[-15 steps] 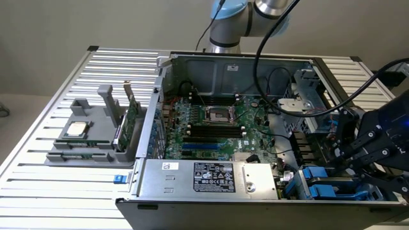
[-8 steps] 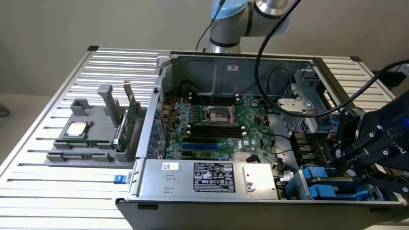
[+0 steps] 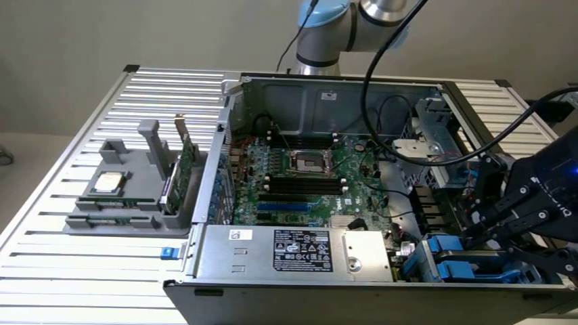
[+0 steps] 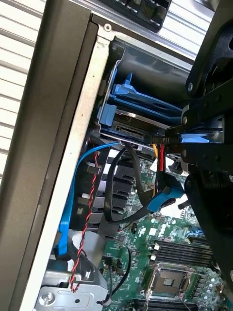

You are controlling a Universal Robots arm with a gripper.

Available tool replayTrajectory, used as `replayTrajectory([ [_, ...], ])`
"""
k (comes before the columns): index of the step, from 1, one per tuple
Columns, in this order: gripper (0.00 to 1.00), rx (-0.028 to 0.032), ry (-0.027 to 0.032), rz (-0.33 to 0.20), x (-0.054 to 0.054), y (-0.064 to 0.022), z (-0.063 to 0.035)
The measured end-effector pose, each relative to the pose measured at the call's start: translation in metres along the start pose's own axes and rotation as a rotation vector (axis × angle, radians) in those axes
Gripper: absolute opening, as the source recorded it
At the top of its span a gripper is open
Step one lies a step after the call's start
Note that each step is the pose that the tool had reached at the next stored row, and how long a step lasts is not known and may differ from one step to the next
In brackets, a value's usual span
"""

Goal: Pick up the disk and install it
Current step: 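Insert the first disk wire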

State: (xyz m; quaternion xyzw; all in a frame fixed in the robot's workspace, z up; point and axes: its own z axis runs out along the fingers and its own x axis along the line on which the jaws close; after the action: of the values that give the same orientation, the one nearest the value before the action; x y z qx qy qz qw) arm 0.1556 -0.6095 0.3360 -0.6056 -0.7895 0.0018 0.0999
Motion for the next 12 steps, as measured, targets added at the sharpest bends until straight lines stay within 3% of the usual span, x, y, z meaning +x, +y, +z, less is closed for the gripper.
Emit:
replayTrajectory([
  [3, 0.17, 0.0196, -0.0137, 0.006, 0.001, 0.001, 0.0007],
  [6, 0.17, 0.0503, -0.0292, 0.013, 0.004, 0.0035, 0.0009],
  [8, 0.17, 0.0715, -0.0328, 0.016, 0.005, 0.0059, 0.0008],
  [10, 0.17, 0.0886, -0.0344, 0.019, 0.006, 0.0083, 0.0007],
  [12, 0.17, 0.0987, -0.0334, 0.02, 0.009, 0.0112, 0.0007],
])
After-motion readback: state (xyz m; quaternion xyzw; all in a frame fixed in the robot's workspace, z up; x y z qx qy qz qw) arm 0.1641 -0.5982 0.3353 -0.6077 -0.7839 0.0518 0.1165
